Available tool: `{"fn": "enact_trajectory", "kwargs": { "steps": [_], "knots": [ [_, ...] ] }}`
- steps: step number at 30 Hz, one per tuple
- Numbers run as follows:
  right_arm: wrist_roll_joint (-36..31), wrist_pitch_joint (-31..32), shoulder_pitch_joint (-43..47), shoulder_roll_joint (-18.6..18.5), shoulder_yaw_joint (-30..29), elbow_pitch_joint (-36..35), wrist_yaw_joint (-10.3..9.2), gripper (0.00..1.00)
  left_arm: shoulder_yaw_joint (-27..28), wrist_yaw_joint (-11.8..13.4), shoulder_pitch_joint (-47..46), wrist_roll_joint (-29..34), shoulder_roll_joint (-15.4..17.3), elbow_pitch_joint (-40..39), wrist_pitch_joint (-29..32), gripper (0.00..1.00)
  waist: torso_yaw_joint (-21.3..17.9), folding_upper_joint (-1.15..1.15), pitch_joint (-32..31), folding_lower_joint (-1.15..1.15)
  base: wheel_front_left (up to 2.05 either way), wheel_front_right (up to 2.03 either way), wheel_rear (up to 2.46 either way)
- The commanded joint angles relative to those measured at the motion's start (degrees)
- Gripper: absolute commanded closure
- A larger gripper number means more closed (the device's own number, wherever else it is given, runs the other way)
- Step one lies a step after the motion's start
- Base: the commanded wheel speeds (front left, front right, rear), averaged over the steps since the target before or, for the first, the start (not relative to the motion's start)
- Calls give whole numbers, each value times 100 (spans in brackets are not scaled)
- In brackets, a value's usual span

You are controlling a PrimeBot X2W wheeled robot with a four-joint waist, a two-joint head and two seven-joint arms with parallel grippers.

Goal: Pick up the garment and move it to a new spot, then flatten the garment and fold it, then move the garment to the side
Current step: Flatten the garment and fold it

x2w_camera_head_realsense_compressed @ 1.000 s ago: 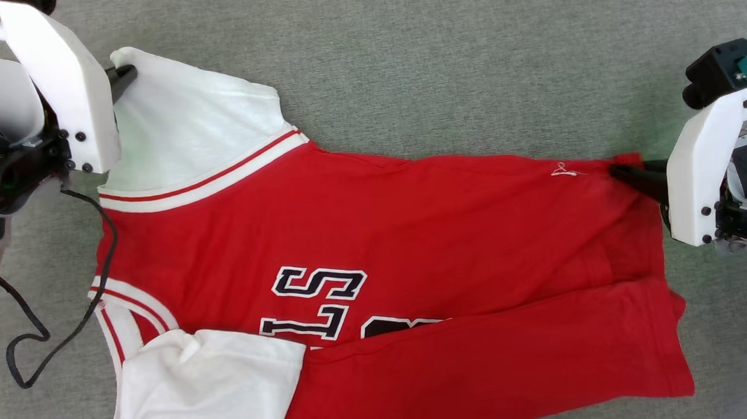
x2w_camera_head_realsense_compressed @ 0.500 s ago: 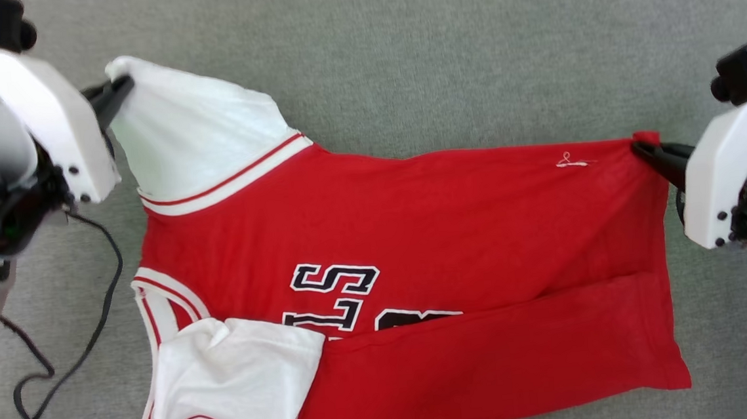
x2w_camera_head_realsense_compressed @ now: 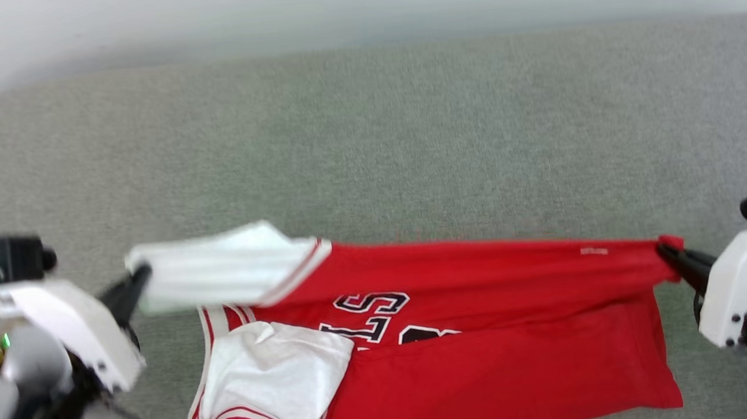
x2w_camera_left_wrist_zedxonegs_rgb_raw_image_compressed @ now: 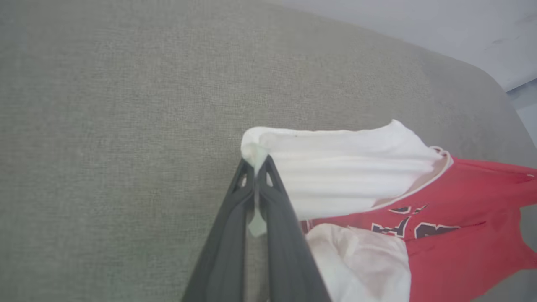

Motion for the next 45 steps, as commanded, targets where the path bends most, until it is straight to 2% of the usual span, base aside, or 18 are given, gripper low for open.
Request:
{"fn": "enact_trajectory", "kwargs": {
  "steps": [1, 8, 9, 10, 11, 12, 13, 14, 18, 23, 26, 32, 35, 40, 45],
  "knots": [
    [-27, -141, 292, 39, -95, 7, -6, 100, 50, 133, 530, -89, 32, -146, -153, 100, 108, 0, -288, 0, 0, 0, 0],
    [-66, -676, 964, 124, -174, -63, -6, 100, 24, 368, 1773, -523, -143, -417, -293, 100, 147, 0, -377, 0, 0, 0, 0],
    [-80, -745, 1044, 148, -176, -29, -6, 98, -24, 381, 1863, -559, -170, -403, -251, 100, 139, 0, -362, 0, 0, 0, 0],
    [-74, -811, 1127, 191, -159, 6, -6, 84, -69, 373, 1921, -589, -221, -397, -244, 100, 129, 0, -353, 0, 0, 0, 0],
    [-94, -904, 1190, 222, -159, 32, -6, 64, -104, 342, 1955, -621, -284, -384, -255, 87, 119, 0, -354, 0, 0, 0, 0],
    [-125, -992, 1258, 244, -167, 75, -6, 7, -130, 326, 1980, -608, -330, -348, -295, 53, 107, 0, -368, 0, 0, 0, 0],
    [-125, -992, 1258, 244, -167, 75, -6, 7, -130, 326, 1980, -608, -330, -348, -295, 53, 107, 0, -368, 0, 0, 0, 0],
    [-115, -1067, 1328, 288, -147, 115, -6, 0, -171, 311, 2030, -596, -369, -304, -307, 0, 89, 0, -388, 0, 0, 0, 0],
    [-116, -1353, 1598, 341, -72, 166, -5, 0, -271, 247, 2086, -435, -496, -211, -515, 0, 3, 0, -536, 0, 0, 0, 0],
    [-162, -1529, 1908, 263, -172, -103, -5, 0, -204, 367, 2094, 29, -394, -221, -1017, 0, -68, 0, -808, 0, 0, 0, 0],
    [-182, -1428, 2030, 218, -311, -363, -5, 0, -163, 469, 1997, 306, -332, -334, -1275, 0, -95, 0, -972, 0, 0, 0, 0],
    [-157, -849, 1934, 155, -733, -750, -5, 0, -30, 919, 1725, 874, -528, -556, -1944, 0, -94, 0, -1117, 0, 0, 0, 0],
    [-102, -332, 1816, 170, -938, -812, -5, 0, -78, 1033, 1573, 1215, -638, -637, -2305, 0, -22, 0, -1131, 0, 0, 0, 0],
    [-209, 567, 1753, 175, -1135, -868, -5, 0, -259, 1014, 1301, 1790, -837, -651, -2905, 0, 212, 0, -1065, 0, 0, 0, 0],
    [-270, 1011, 1673, 354, -1221, -742, -5, 0, -382, 964, 1058, 2285, -1095, -658, -3265, 0, 499, 0, -866, 0, 0, 0, 0]
  ]
}}
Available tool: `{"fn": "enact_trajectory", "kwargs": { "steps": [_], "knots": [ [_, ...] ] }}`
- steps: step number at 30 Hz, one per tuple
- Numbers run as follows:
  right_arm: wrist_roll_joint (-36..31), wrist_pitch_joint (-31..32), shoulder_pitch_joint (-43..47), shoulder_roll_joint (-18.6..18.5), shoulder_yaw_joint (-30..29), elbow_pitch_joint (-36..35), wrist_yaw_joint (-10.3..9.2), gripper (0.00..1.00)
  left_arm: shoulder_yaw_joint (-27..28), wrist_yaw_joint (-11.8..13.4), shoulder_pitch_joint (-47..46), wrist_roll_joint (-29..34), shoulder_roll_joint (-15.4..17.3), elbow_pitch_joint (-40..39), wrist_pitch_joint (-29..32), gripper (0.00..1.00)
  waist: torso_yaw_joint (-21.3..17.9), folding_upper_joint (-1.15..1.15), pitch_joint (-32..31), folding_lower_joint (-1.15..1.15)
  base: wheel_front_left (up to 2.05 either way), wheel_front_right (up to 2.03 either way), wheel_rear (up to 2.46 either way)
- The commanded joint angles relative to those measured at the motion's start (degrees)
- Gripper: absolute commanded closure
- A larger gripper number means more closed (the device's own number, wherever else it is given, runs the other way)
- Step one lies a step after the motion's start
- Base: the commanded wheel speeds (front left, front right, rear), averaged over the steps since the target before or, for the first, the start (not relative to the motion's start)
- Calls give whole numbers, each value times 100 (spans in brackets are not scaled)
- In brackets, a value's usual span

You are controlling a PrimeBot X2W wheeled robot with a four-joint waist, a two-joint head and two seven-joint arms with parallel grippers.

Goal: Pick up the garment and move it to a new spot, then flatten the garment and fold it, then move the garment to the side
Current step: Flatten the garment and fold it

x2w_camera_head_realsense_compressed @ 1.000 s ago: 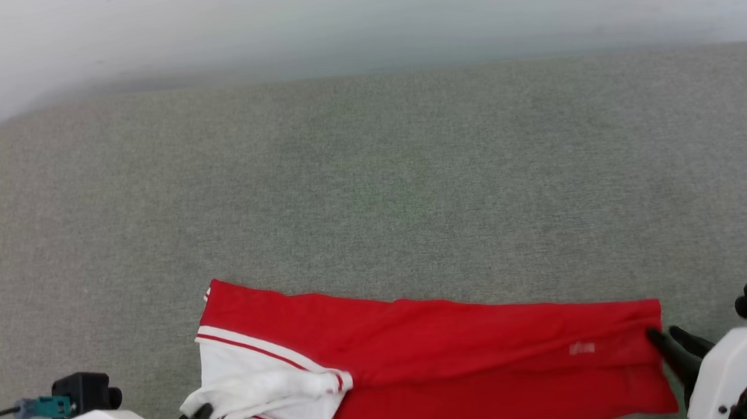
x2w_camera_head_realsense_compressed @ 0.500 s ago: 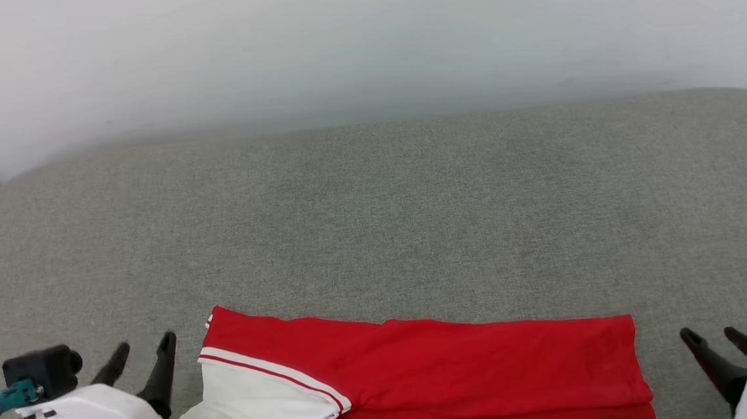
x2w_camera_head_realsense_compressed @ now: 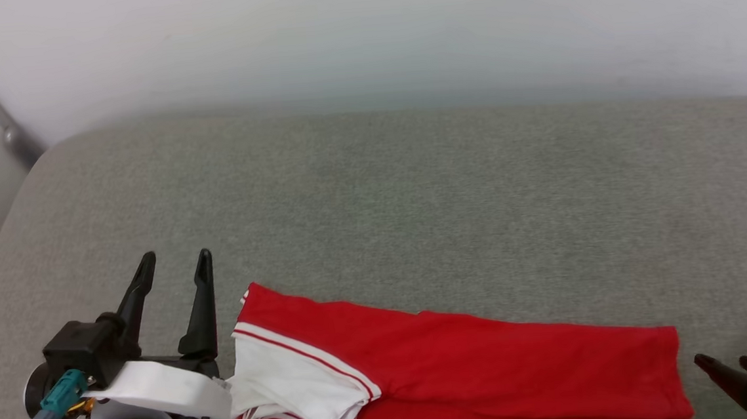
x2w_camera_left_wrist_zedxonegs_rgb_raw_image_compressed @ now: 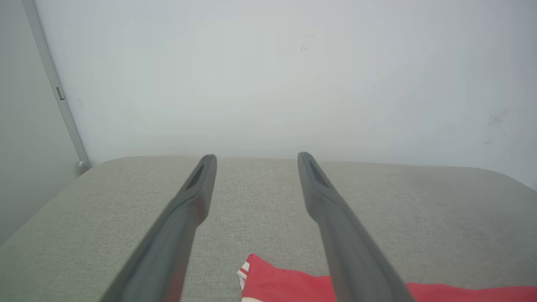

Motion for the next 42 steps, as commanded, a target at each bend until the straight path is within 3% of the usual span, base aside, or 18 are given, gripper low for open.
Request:
{"fn": "enact_trajectory", "kwargs": {
  "steps": [1, 14, 15, 16, 18, 31, 36, 42],
  "knots": [
    [-20, 68, -96, 92, -11, 101, -4, 0, -10, -18, -121, 171, -87, -14, -83, 0, 188, 0, 174, 0, 0, 0, 0],
    [117, 231, -425, 426, 446, 1236, -3, 0, 67, -219, -205, 860, -488, -102, -187, 0, 512, 0, 621, 0, 0, 0, 0],
    [137, 246, -424, 426, 506, 1306, -3, 13, 75, -221, -198, 879, -490, -99, -188, 0, 510, 0, 628, 0, 0, 0, 0],
    [174, 247, -420, 436, 552, 1360, -3, 56, 90, -229, -201, 913, -485, -94, -188, 0, 505, 0, 628, 0, 0, 0, 0],
    [219, 218, -436, 428, 639, 1429, -2, 100, 110, -232, -213, 942, -483, -70, -189, 0, 482, 0, 616, 0, 0, 0, 0],
    [572, -87, -891, -134, 724, 1233, -4, 100, 202, -128, 80, 967, -331, -13, -130, 0, 40, 0, 230, 0, 0, 0, 0],
    [480, -9, -1047, -263, 227, 1236, -4, 100, 189, -22, 122, 1026, -260, -122, -46, 0, -209, 0, 235, 0, 0, 0, 0],
    [254, 251, -1038, -456, -917, 1229, -4, 100, 175, 65, 91, 1082, -243, -191, -17, 0, -462, 0, 329, 0, 0, 0, 0]
  ]
}}
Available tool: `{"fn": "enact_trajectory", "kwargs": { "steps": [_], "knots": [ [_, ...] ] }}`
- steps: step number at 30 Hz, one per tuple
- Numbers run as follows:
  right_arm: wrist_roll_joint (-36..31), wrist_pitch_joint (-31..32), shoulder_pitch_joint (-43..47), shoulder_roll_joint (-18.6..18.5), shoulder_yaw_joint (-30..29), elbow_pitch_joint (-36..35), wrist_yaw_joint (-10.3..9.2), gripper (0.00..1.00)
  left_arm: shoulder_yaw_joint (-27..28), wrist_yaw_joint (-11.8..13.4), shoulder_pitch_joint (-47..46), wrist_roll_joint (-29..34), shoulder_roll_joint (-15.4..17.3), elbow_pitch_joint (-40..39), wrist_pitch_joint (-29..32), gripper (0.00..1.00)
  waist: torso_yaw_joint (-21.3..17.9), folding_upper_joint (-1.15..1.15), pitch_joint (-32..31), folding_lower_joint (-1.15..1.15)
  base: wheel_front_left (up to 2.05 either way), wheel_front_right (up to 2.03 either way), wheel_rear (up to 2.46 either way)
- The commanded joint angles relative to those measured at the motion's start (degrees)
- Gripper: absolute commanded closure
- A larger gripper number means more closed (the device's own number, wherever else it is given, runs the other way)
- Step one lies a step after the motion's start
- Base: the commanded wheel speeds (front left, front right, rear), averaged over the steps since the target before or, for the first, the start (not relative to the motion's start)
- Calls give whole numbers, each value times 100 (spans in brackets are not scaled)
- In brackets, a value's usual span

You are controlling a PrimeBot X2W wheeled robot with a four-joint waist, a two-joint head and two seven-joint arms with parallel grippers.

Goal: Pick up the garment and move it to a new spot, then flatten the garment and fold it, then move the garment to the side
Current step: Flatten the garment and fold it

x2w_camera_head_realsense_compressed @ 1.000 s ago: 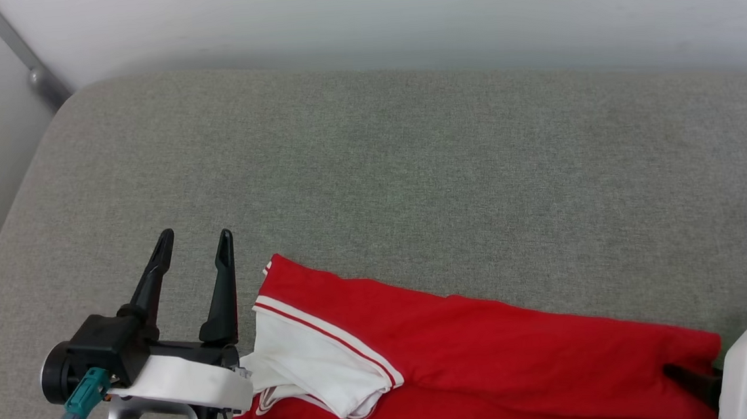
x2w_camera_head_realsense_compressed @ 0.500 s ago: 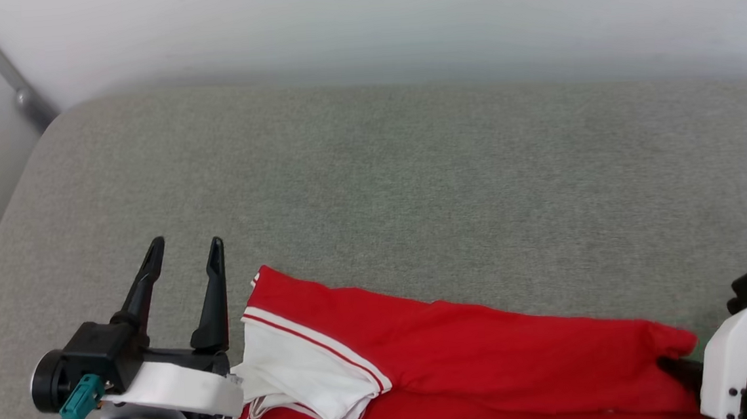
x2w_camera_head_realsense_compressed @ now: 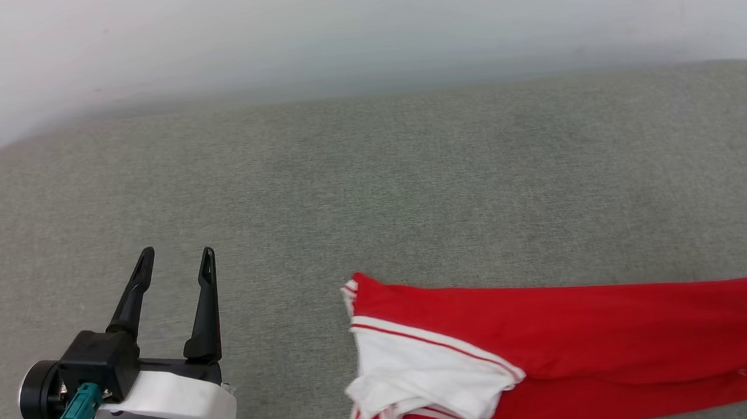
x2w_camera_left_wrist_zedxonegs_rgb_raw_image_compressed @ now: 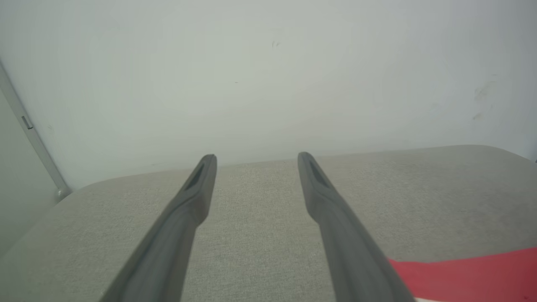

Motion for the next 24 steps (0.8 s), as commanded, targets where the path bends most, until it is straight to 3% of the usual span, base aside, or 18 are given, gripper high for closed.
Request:
{"fn": "enact_trajectory", "kwargs": {
  "steps": [1, 6, 12, 17, 24],
  "knots": [
    [-55, 97, -33, -57, -273, -34, -4, 100, 1, 35, -17, 26, -4, -16, -10, 0, -95, 0, 48, -1, 0, 0, 0],
    [93, 384, -123, 168, -443, -164, -4, 100, 11, 66, 50, 24, -33, 26, -40, 0, -197, 0, 38, -1, 0, 0, 0],
    [950, 1174, -284, 1048, -318, -404, -4, 100, -23, 36, 49, 9, -73, 76, -51, 0, -206, 0, -17, -1, 0, 0, 0],
    [1665, 1553, -265, 1630, 68, -580, -4, 100, -69, -4, -57, -3, -93, 131, -35, 0, -84, 0, -57, -1, 0, 0, 0],
    [2427, 1200, -313, 1801, 1108, -440, -3, 100, -164, -62, -132, 0, -132, 193, -3, 0, 167, 0, -97, -1, 0, 0, 0]
  ]
}}
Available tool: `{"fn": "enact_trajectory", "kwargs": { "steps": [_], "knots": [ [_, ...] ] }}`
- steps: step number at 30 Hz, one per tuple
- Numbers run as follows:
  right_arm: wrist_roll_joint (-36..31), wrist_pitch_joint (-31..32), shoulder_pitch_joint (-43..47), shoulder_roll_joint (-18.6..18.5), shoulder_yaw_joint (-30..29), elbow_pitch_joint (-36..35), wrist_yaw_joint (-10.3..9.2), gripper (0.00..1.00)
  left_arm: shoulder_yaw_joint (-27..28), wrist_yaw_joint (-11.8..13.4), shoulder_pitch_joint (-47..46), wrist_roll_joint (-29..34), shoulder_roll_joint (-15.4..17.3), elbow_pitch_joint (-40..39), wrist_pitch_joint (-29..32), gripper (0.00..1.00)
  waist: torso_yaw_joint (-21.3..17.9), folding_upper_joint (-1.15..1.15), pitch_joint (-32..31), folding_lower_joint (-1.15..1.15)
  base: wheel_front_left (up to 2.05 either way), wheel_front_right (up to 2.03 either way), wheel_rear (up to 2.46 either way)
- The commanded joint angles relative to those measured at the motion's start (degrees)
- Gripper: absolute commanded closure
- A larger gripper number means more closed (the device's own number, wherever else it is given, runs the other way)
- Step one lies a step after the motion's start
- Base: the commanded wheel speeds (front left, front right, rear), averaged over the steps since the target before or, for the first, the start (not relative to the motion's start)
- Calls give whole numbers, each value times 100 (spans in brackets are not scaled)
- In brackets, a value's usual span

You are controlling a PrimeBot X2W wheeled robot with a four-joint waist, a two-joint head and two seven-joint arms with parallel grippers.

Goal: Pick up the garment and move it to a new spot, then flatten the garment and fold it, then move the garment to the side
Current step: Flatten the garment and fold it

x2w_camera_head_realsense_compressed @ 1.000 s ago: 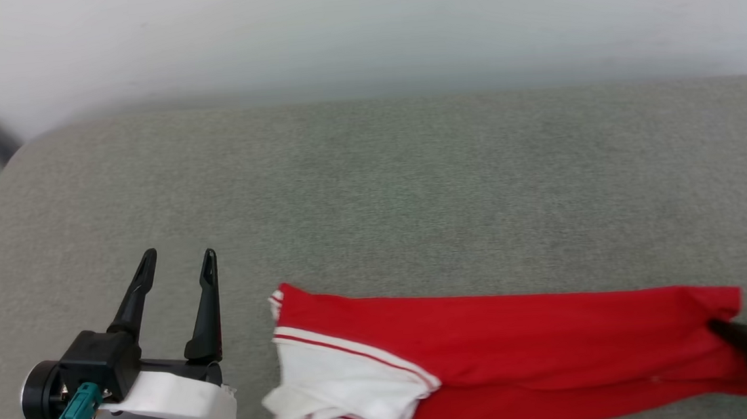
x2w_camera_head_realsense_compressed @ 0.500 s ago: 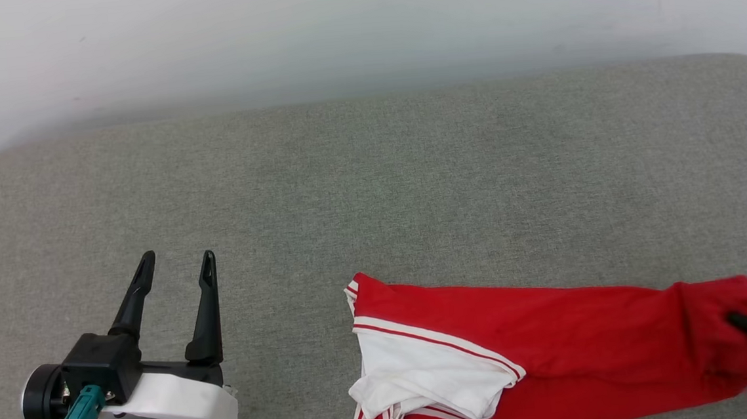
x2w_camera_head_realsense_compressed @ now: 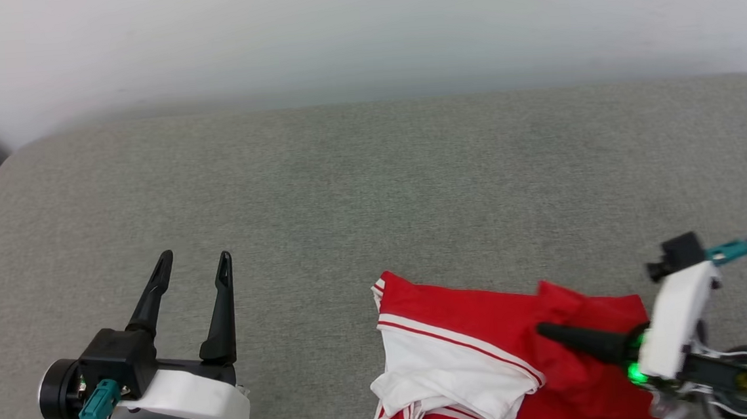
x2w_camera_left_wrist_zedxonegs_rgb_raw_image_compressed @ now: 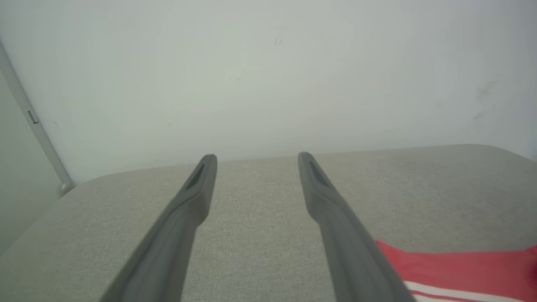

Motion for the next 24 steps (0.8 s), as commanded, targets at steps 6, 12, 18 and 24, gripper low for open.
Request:
{"fn": "enact_trajectory", "kwargs": {
  "steps": [6, 12, 18, 24],
  "knots": [
    [549, -789, -271, 35, 1405, 516, -2, 100, -46, -39, -114, -3, -40, 45, 7, 0, 213, 0, -16, 0, 0, 0, 0],
    [800, -1635, -601, 31, 2423, 1031, -2, 100, -77, -48, -185, 7, -40, 77, 15, 0, 326, 0, 38, 0, 0, 0, 0],
    [598, -2352, -850, 30, 2975, 1504, -2, 0, -109, -18, -229, 36, -94, 123, -11, 0, 386, 0, 90, 0, 0, 0, 0],
    [393, -2794, -996, -347, 3316, 1190, -2, 0, -94, 0, -153, 18, -111, 173, -38, 0, 347, 0, 61, 0, 0, 0, 0]
  ]
}}
